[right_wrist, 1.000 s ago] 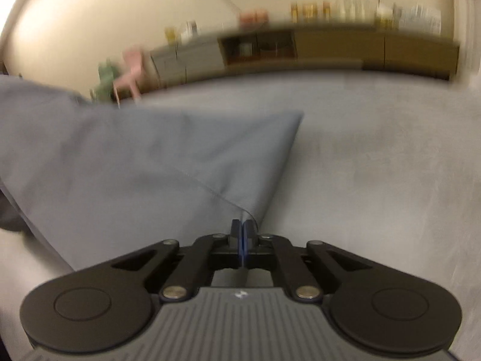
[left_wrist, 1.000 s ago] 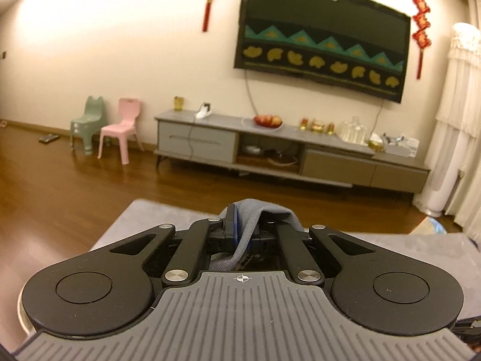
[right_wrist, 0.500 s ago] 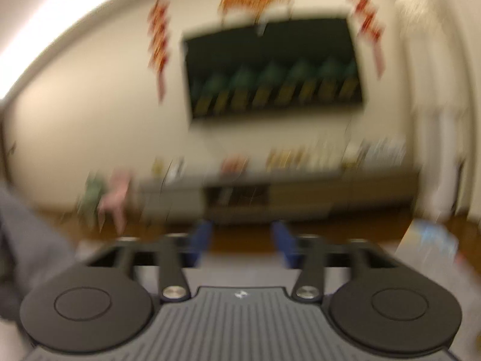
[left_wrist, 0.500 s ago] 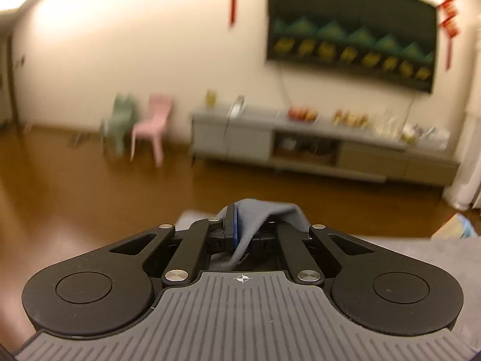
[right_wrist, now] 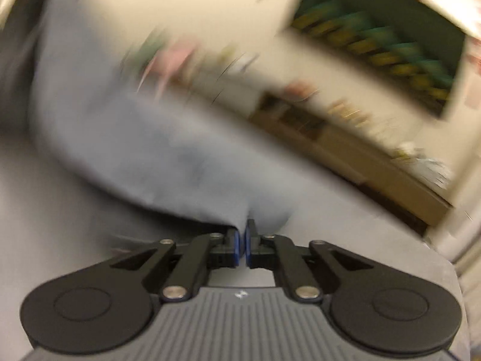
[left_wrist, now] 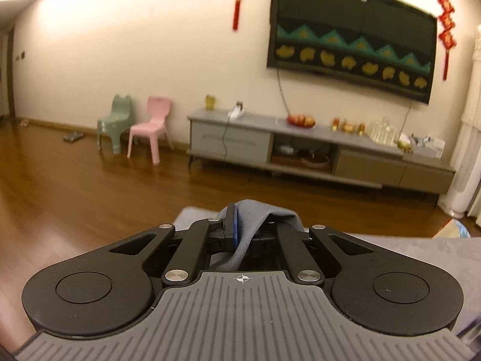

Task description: Fold clothes

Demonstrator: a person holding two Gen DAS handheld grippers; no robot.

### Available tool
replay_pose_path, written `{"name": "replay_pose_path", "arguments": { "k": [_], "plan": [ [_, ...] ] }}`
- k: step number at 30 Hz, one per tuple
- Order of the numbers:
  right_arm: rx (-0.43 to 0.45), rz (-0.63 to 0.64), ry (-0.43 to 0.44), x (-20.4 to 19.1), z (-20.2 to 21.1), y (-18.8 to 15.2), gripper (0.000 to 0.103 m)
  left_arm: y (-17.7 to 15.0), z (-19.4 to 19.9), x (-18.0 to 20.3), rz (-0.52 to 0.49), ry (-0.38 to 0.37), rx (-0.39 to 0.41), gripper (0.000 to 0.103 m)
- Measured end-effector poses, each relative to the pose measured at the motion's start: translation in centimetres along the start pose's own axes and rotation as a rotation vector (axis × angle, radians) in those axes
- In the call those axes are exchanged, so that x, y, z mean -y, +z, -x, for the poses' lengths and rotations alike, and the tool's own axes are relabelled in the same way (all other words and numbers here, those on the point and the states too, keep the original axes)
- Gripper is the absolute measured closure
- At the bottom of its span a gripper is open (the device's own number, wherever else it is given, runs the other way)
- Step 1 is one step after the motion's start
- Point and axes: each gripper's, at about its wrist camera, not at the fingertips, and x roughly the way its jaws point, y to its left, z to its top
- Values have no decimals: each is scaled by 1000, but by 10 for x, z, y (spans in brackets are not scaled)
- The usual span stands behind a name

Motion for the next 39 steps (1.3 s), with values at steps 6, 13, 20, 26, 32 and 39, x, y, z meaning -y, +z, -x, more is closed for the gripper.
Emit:
{"name": "replay_pose_path", "arguments": {
  "k": [6, 13, 20, 26, 32, 39],
  "plan": [
    [322, -88, -105, 106, 120, 85, 100, 42, 37, -4, 4, -70, 160, 103],
    [-93, -70, -360, 148, -20, 22, 57, -49, -89, 30, -110, -140, -293, 103],
    [-286, -323, -412, 167, -24, -102, 50, -110, -47, 1, -72, -166, -269, 66],
    [-224, -421, -342, 187, -12, -94, 25, -108, -15, -37, 49, -124, -234, 52],
    [-283, -345, -250, 177, 6, -100, 12, -142, -30, 23, -182, -205, -277, 30],
    [-448, -276, -259, 170, -1, -120, 14, -192, -79, 81, -420, -188, -322, 32]
  ]
}}
